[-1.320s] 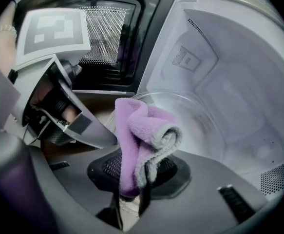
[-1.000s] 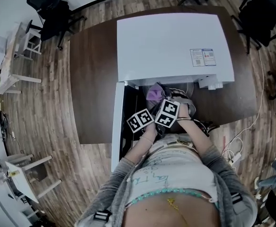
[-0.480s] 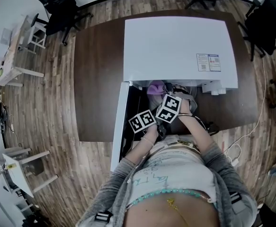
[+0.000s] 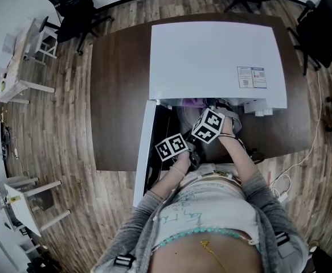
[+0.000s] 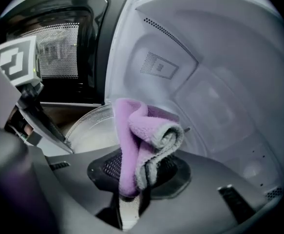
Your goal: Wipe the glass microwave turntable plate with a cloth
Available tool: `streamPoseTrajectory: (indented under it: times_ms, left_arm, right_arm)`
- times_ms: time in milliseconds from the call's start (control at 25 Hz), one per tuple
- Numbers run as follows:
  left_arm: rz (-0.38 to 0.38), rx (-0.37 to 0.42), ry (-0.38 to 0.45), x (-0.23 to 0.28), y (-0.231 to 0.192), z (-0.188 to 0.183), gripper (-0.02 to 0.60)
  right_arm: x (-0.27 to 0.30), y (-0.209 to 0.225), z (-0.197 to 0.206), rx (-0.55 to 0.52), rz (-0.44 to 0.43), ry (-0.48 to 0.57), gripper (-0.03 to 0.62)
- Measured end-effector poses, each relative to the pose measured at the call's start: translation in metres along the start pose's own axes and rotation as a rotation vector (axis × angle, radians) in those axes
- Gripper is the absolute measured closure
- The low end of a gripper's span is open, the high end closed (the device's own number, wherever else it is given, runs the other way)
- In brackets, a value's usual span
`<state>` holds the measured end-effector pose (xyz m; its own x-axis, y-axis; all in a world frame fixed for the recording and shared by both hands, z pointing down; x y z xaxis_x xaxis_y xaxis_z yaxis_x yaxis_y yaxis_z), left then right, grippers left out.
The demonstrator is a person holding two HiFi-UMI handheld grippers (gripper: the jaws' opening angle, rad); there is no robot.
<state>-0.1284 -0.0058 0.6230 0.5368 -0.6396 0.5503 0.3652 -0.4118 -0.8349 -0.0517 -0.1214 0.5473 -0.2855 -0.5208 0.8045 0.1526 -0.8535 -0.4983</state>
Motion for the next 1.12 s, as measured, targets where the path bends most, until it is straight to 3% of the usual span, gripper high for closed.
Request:
streamPoseTrajectory:
  times_ms: [360, 1120]
  left_arm:
    - [-0.001, -0.001, 0.001, 0.0, -0.001, 0.0, 0.456]
    - [0.007, -0.012, 0.004, -0.002, 0.0, -0.003, 0.456]
  right_arm:
    - [-0.006, 0.016, 0.028, 0.109, 0.052, -0.029, 0.482]
    - [-0.019, 0.013, 0.067, 0.22, 0.098, -0.091, 0.482]
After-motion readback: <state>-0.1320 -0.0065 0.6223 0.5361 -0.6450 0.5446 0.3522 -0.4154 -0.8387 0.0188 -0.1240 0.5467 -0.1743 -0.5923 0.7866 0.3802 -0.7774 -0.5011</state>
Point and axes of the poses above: the fingertips, and each gripper's own axes: x forward along the fingers, y to its right, z out of its underside, the point moved 7 cm from there along -x, backward along the fingers, and after that the axes turned 12 degrees about -x, right-handed, at the moved point
